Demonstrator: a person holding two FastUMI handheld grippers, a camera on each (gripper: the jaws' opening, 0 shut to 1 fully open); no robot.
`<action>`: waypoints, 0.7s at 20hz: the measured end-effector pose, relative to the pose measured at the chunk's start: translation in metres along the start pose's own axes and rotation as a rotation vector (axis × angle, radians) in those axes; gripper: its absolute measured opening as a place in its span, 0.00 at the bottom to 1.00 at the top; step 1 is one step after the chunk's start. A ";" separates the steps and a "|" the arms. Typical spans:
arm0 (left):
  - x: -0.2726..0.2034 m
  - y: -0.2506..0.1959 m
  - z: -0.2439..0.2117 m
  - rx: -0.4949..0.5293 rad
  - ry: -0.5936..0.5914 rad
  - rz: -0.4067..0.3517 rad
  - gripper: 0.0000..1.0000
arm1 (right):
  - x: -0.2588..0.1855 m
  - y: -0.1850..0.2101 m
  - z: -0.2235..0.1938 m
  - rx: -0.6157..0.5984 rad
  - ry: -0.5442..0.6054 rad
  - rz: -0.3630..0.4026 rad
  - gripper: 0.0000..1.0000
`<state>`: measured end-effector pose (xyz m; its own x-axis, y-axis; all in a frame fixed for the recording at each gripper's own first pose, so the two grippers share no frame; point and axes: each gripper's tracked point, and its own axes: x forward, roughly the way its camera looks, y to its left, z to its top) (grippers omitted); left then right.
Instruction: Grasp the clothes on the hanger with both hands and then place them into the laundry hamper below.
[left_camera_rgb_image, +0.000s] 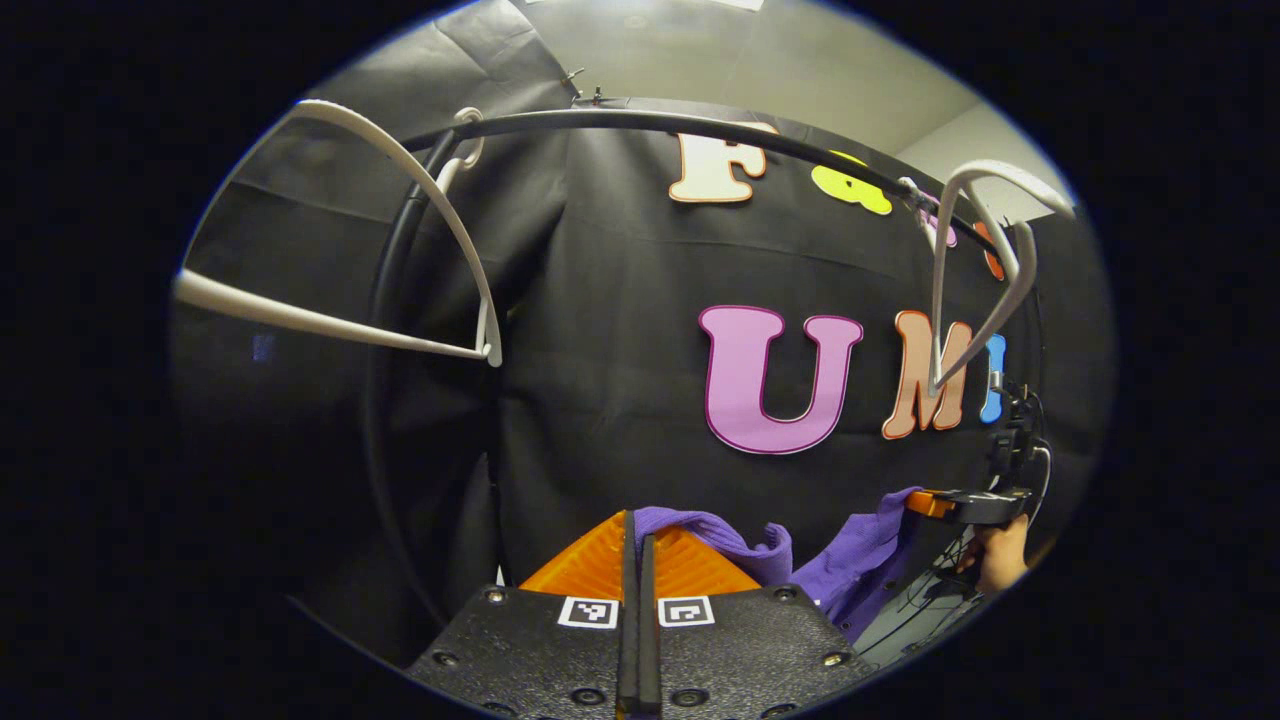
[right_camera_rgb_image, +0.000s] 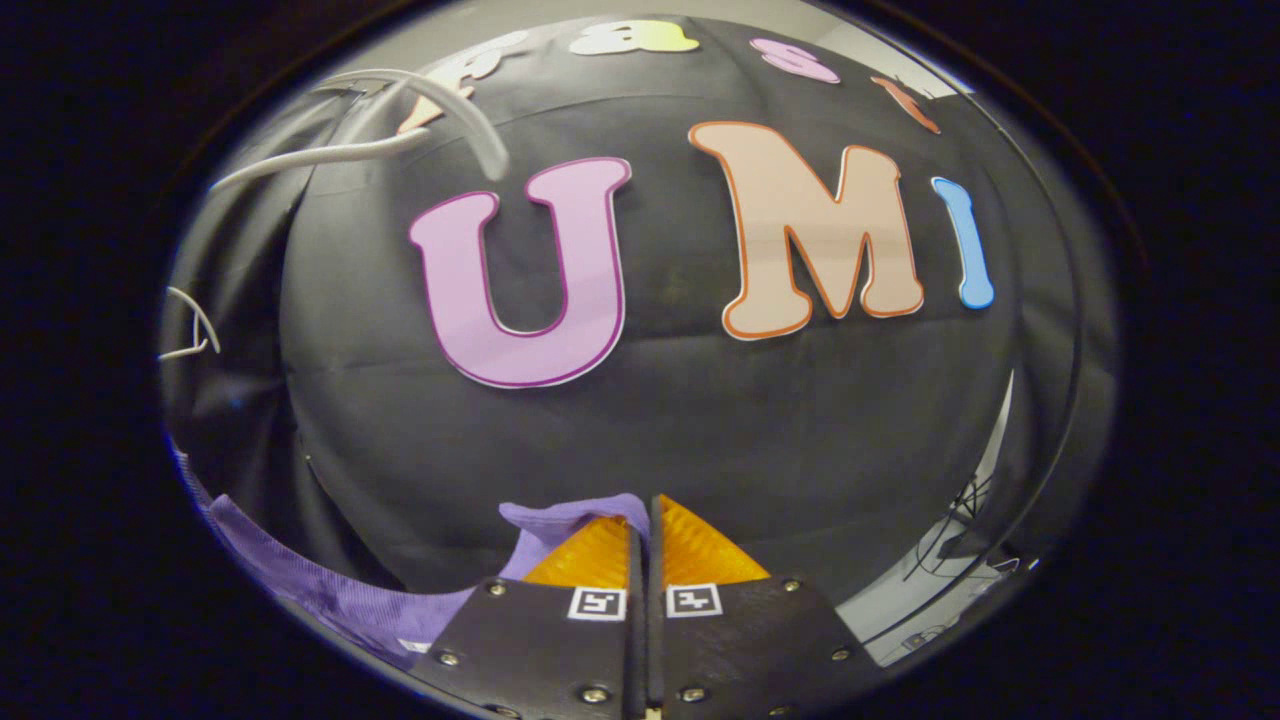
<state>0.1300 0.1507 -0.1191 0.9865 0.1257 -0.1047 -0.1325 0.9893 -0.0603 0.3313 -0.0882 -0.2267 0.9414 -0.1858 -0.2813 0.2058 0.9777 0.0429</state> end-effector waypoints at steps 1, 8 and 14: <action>-0.004 0.002 0.001 0.013 -0.010 0.012 0.00 | -0.013 0.003 -0.001 0.000 -0.007 0.010 0.01; -0.041 -0.025 0.012 0.027 -0.083 -0.007 0.00 | -0.113 0.038 0.015 -0.041 -0.082 0.074 0.00; -0.074 -0.076 0.028 0.032 -0.105 -0.074 0.00 | -0.200 0.044 0.047 -0.026 -0.191 0.113 0.00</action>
<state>0.0696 0.0680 -0.0794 0.9983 0.0575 0.0038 -0.0574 0.9978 -0.0323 0.1646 -0.0128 -0.1233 0.9922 -0.0876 -0.0890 0.0912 0.9951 0.0380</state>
